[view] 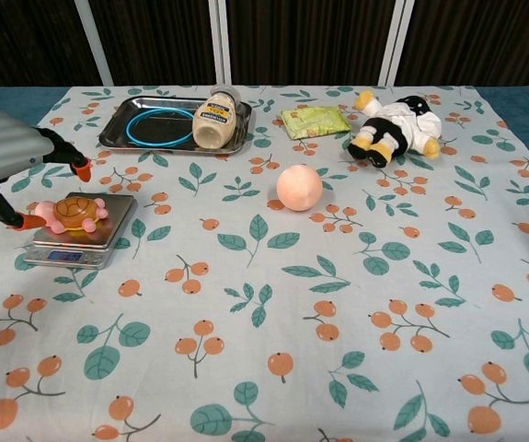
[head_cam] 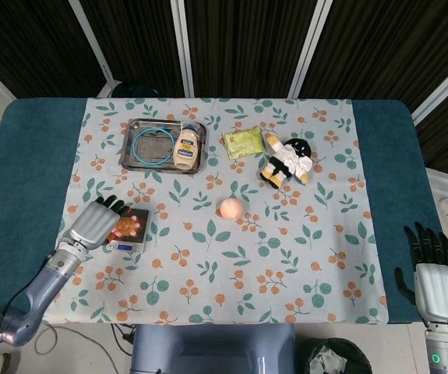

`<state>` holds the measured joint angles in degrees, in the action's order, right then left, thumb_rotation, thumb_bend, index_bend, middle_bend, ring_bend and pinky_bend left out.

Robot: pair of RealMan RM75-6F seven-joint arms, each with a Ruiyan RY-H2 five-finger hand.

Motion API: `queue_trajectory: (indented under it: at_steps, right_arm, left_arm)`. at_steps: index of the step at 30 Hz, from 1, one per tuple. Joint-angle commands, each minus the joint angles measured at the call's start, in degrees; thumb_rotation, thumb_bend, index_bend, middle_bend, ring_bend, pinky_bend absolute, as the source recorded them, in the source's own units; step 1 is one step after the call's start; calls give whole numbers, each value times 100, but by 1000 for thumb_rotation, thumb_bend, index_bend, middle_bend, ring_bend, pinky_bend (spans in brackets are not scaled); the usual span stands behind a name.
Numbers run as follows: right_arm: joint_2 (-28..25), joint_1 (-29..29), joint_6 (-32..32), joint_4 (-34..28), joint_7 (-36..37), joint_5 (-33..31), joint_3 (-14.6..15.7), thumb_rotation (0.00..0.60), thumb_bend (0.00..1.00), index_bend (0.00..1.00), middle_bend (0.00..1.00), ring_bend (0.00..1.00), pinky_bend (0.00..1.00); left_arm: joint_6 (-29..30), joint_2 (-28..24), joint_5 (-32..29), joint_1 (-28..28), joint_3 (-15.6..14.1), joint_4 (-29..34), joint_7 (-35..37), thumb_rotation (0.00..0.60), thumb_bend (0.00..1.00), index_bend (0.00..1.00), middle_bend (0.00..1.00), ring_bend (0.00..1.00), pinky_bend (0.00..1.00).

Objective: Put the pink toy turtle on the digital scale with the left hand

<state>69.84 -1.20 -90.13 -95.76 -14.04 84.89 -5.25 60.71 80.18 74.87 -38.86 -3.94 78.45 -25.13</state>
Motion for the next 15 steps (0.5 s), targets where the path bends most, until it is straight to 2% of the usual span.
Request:
queue_trajectory:
  at_steps: [1, 4, 7, 10, 15]
  right_arm:
    - [-5, 4, -7, -8, 3, -2, -3, 600, 500, 6, 0, 13, 0]
    - [-10, 5, -2, -12, 7, -5, -1, 600, 501, 6, 0, 14, 0]
    - [-10, 3, 1, -9, 7, 1, 2, 600, 501, 7, 0, 14, 0]
    - [-9, 1, 4, -12, 1, 12, 9, 600, 500, 7, 0, 13, 0]
    - [-13, 3, -3, -14, 1, 35, 19, 600, 500, 6, 0, 14, 0]
  left_arm:
    - [-49, -276, -200, 29, 86, 411, -319, 600, 196, 203, 155, 75, 265]
    - [102, -555, -354, 78, 167, 811, -710, 600, 196, 190, 140, 60, 243]
    - [562, -793, -228, 239, 271, 1230, -701, 600, 196, 189, 140, 60, 241]
    - [1596, -1111, 309, 684, 356, 1697, -151, 600, 196, 187, 142, 60, 243]
    - [2646, -1413, 907, 1439, 161, 1588, 1122, 600, 196, 187, 143, 64, 248]
